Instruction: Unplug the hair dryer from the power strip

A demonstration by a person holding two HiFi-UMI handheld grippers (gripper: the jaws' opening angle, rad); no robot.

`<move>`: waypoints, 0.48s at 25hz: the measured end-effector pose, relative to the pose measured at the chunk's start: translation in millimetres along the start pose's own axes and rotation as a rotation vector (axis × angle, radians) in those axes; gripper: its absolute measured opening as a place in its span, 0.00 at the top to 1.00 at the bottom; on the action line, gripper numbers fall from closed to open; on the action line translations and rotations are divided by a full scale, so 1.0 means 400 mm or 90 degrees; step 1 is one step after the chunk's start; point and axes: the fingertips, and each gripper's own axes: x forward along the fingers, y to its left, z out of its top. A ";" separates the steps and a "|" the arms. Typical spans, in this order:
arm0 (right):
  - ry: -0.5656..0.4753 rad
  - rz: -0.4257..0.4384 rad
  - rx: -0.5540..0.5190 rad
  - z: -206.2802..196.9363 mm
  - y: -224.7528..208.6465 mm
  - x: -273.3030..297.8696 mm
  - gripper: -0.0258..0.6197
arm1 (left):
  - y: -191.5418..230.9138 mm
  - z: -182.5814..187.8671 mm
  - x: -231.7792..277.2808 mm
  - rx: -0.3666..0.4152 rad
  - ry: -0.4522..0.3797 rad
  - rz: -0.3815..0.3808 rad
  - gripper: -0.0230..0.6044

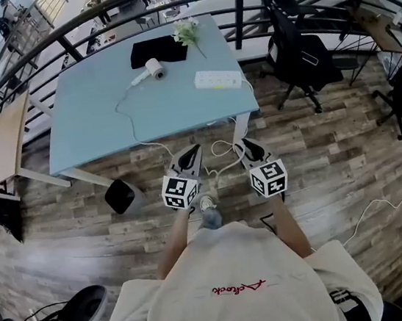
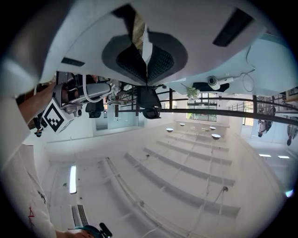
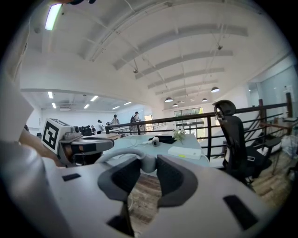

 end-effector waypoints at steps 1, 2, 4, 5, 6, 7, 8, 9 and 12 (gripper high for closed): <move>-0.003 0.000 0.001 0.003 0.001 -0.004 0.77 | -0.003 0.003 -0.002 0.001 -0.001 0.000 0.95; -0.004 0.001 0.001 0.005 0.003 -0.007 0.77 | -0.005 0.006 -0.005 0.003 -0.002 0.000 0.95; -0.007 0.001 0.000 0.007 0.007 -0.015 0.77 | -0.010 0.011 -0.014 0.005 -0.005 0.001 0.95; -0.007 0.001 0.000 0.007 0.009 -0.018 0.77 | -0.012 0.013 -0.017 0.005 -0.006 0.002 0.95; -0.008 0.001 0.001 0.006 0.011 -0.022 0.77 | -0.015 0.014 -0.020 0.005 -0.007 0.003 0.95; -0.007 0.002 0.002 0.005 0.013 -0.025 0.77 | -0.018 0.014 -0.023 0.005 -0.007 0.003 0.95; -0.007 0.003 0.003 0.004 0.015 -0.028 0.77 | -0.021 0.014 -0.025 0.005 -0.007 0.004 0.95; -0.008 0.004 0.004 0.002 0.017 -0.031 0.77 | -0.026 0.013 -0.027 0.005 -0.007 0.004 0.95; -0.007 0.005 0.004 -0.006 0.026 -0.040 0.77 | -0.038 0.008 -0.038 0.005 -0.004 0.002 0.95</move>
